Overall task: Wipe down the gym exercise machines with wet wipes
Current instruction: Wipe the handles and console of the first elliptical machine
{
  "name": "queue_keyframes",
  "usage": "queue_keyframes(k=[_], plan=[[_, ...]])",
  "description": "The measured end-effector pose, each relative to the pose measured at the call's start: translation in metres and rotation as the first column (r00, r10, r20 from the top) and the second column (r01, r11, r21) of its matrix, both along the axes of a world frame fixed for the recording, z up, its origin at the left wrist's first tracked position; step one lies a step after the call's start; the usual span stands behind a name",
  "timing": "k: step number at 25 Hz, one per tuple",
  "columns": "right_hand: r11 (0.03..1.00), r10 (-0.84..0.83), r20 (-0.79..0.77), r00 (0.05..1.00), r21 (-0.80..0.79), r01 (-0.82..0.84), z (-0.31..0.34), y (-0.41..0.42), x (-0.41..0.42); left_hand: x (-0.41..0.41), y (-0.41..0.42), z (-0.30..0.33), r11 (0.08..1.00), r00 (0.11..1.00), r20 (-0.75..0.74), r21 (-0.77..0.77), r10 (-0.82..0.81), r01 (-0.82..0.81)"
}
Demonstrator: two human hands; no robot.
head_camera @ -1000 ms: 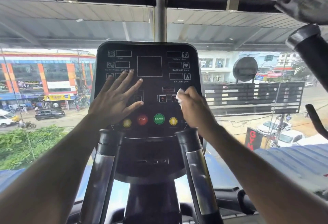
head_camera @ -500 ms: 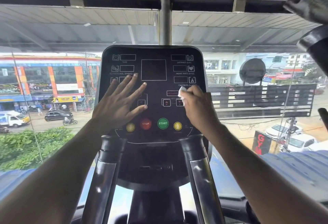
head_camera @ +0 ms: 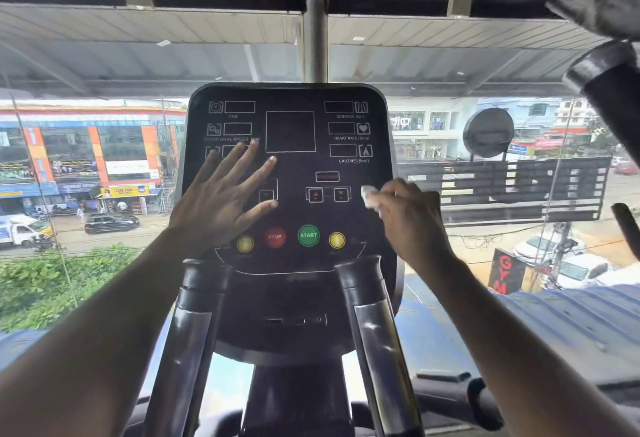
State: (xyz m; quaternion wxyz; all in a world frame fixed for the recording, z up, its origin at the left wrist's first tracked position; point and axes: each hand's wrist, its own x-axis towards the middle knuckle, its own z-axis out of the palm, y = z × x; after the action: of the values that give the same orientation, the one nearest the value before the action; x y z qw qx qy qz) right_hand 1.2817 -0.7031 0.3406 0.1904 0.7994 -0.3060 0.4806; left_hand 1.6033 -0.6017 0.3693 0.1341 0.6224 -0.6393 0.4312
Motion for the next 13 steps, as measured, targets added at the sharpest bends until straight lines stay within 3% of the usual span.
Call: queue_keyframes(k=[3, 6, 9, 13], plan=[[0.998, -0.064, 0.075, 0.995, 0.003, 0.064, 0.046, -0.034, 0.017, 0.000, 0.000, -0.001, 1.000, 1.000, -0.009, 0.002, -0.001, 0.001], [0.999, -0.037, 0.048, 0.998, -0.033, 0.038, 0.067, -0.042, 0.035, -0.001, -0.002, 0.000, 1.000, 1.000, -0.009, 0.010, 0.007, -0.007], [0.997, 0.079, -0.049, 0.996, -0.015, -0.080, 0.031, -0.012, 0.050, -0.001, -0.001, 0.000, 1.000, 1.000, -0.007, 0.005, 0.016, -0.016], [0.956, 0.216, -0.118, 0.969, 0.229, -0.185, -0.062, 0.042, 0.031, -0.001, 0.000, 0.000, 1.000, 1.000, -0.012, 0.008, 0.004, -0.004]])
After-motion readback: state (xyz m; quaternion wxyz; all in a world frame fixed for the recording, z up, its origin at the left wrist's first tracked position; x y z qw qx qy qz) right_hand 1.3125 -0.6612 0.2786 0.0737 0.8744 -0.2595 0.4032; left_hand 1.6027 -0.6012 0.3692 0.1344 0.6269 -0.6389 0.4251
